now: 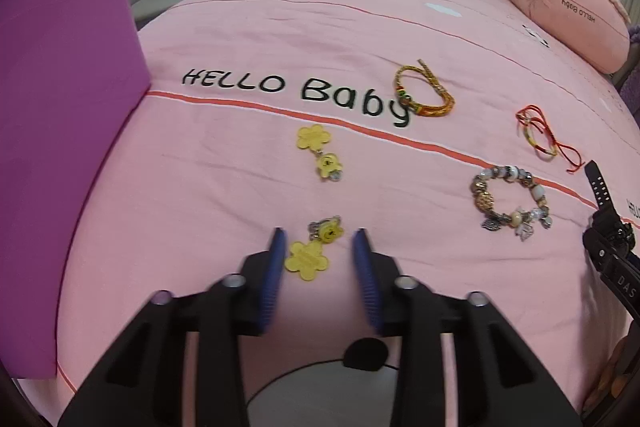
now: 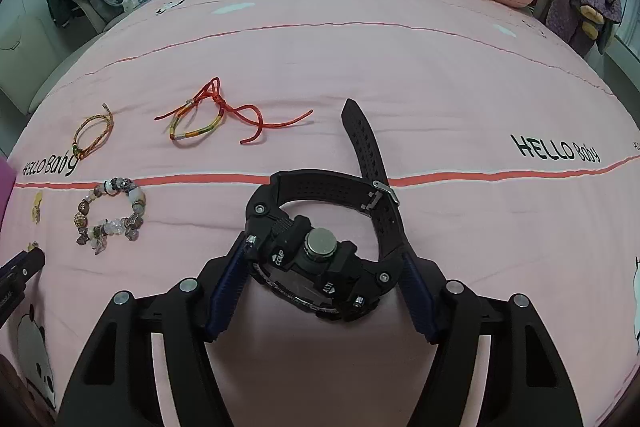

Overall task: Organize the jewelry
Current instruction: 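Close right tool on black wristwatch while left tool closes on yellow flower charm, then lift the watch and flower charm and carry them over the purple tub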

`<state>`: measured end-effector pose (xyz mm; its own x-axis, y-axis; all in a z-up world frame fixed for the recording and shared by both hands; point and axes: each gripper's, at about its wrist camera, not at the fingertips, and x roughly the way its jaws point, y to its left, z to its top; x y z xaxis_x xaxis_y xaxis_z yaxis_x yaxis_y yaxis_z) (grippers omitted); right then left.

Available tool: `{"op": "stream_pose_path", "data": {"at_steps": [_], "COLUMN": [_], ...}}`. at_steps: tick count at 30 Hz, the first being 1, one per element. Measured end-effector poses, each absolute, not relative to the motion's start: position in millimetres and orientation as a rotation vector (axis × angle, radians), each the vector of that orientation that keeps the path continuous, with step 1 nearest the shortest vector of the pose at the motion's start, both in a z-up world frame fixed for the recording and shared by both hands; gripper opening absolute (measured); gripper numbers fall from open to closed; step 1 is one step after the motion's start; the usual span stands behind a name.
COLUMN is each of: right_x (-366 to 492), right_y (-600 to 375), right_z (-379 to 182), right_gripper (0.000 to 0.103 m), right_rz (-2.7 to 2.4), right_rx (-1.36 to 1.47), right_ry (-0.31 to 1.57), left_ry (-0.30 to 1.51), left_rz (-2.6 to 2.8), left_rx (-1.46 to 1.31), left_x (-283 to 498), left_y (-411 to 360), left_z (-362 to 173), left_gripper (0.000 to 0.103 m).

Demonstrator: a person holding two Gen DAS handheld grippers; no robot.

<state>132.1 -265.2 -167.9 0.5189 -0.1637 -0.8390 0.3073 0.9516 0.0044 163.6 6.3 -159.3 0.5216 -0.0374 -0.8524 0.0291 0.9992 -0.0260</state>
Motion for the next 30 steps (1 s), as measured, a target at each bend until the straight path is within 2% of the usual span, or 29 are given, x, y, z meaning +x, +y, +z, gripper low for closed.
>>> {"op": "stream_pose_path", "data": {"at_steps": [17, 30], "right_x": [75, 14], "right_y": [-258, -193], "right_z": [-146, -90], "right_gripper": [0.066, 0.066], "right_rz": [-0.223, -0.073], "right_rx": [0.184, 0.165], "right_ry": [0.966, 0.949], "left_ry": [1.061, 1.039], "left_rz": [-0.142, -0.255], "left_rx": [-0.082, -0.069], "left_x": [123, 61], "left_y": [13, 15], "left_z": [-135, -84], "left_gripper": [0.019, 0.019]}}
